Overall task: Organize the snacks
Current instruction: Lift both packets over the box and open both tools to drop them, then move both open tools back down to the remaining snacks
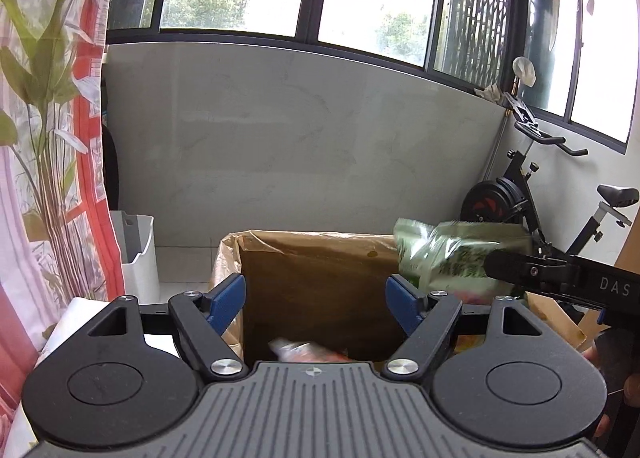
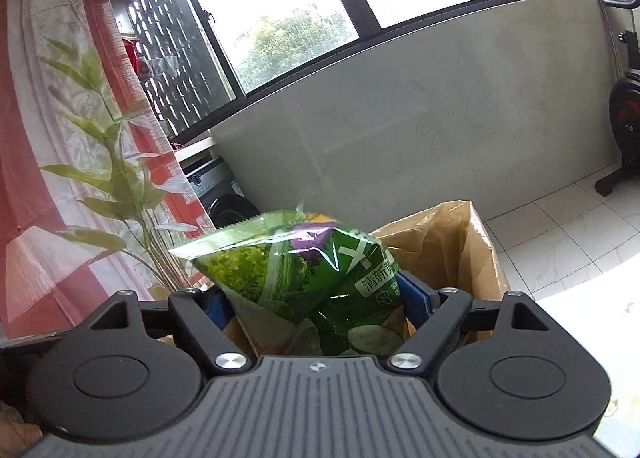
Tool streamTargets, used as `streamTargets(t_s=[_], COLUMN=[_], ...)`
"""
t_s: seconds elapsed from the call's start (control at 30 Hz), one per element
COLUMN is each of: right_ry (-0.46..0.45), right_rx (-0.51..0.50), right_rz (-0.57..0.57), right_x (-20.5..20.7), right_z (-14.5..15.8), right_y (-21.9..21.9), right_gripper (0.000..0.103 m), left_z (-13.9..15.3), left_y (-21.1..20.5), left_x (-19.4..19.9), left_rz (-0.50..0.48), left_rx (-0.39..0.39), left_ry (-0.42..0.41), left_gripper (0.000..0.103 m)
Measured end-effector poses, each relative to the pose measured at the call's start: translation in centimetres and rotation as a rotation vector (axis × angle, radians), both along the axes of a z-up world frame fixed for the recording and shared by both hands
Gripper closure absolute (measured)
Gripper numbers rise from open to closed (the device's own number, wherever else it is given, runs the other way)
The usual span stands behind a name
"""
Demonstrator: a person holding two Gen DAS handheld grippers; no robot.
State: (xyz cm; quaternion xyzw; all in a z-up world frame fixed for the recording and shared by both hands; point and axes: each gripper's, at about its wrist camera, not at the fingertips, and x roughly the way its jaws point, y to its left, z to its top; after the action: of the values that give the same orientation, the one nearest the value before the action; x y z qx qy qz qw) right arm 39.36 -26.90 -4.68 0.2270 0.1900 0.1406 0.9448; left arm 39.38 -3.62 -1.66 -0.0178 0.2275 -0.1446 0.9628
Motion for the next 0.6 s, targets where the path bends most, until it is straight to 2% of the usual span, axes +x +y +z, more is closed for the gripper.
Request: streamTargets(t_s=[0.13, 0.37, 0.6], right_ry=[-0.041, -0.120, -0.157], right_rx=[-0.055, -0.080, -0.091], right_rz=[-0.031, 0.017, 0.053], right_x=[-1.3, -3.8, -7.3], right_z=[0.3, 1.8, 2.3], right_y=[0.1, -0.1, -1.2], right_gripper=[0.008, 0.008, 0.008], left_z=[0.2, 0.7, 1.3], left_y=[0.6, 1.8, 4.8], left_x=[-0.3, -2.2, -5.1], left_rz=[-0.001, -0.020, -0.023], left_rx=[-0.009, -0.009, -0.033], left_ry=[0.011, 0.023, 0.020], left_gripper=[0.024, 0.024, 0.024])
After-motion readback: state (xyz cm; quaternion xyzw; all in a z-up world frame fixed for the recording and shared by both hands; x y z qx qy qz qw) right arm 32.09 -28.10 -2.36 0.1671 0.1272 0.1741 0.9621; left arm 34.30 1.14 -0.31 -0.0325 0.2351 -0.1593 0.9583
